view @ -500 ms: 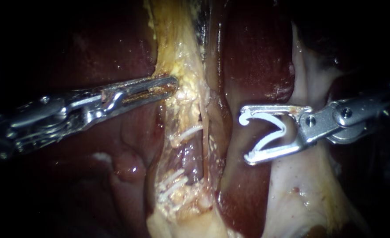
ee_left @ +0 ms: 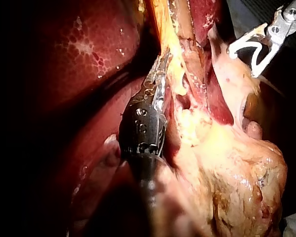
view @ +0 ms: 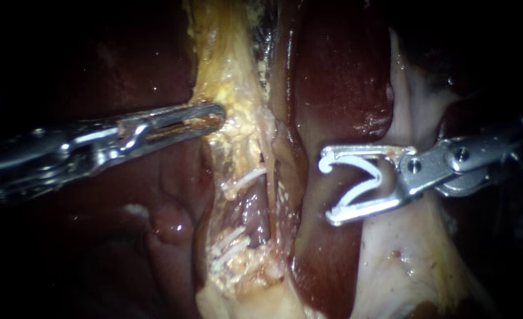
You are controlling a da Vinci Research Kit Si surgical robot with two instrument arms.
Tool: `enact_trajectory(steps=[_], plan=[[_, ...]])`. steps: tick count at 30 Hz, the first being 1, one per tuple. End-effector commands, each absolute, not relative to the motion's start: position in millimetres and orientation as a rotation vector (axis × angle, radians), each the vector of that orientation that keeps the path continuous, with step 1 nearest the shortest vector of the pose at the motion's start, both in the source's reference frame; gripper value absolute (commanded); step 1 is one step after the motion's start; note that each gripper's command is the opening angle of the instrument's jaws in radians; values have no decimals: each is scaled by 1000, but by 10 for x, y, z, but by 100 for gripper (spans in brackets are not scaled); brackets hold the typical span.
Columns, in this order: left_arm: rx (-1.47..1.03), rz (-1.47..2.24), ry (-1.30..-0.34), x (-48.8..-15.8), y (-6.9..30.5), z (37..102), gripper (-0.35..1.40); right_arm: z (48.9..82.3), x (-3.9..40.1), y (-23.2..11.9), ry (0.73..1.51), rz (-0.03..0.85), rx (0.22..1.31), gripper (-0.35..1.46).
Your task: Clipping first clip right tube
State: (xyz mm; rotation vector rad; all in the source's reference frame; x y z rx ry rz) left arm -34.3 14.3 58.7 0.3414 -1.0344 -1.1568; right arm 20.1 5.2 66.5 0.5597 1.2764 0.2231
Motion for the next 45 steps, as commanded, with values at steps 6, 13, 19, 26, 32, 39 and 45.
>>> enact_trajectory(steps=[6,13,19,26,32,39,45], plan=[[329,-1180,-1061,-325,146,554,-35,676,217,42,1248,282,638,60],[325,-1192,-1074,-326,143,532,-35,688,236,33,1197,362,742,60],[323,-1197,-1084,-324,142,521,-35,707,247,31,1167,370,743,59],[317,-1197,-1091,-323,140,510,-35,735,249,36,1149,386,747,59],[314,-1202,-1095,-323,137,501,-35,748,255,36,1143,401,752,59],[318,-1200,-1097,-324,134,497,-35,761,273,30,1125,405,740,59],[314,-1196,-1096,-324,133,494,-35,779,283,25,1105,394,733,59]])
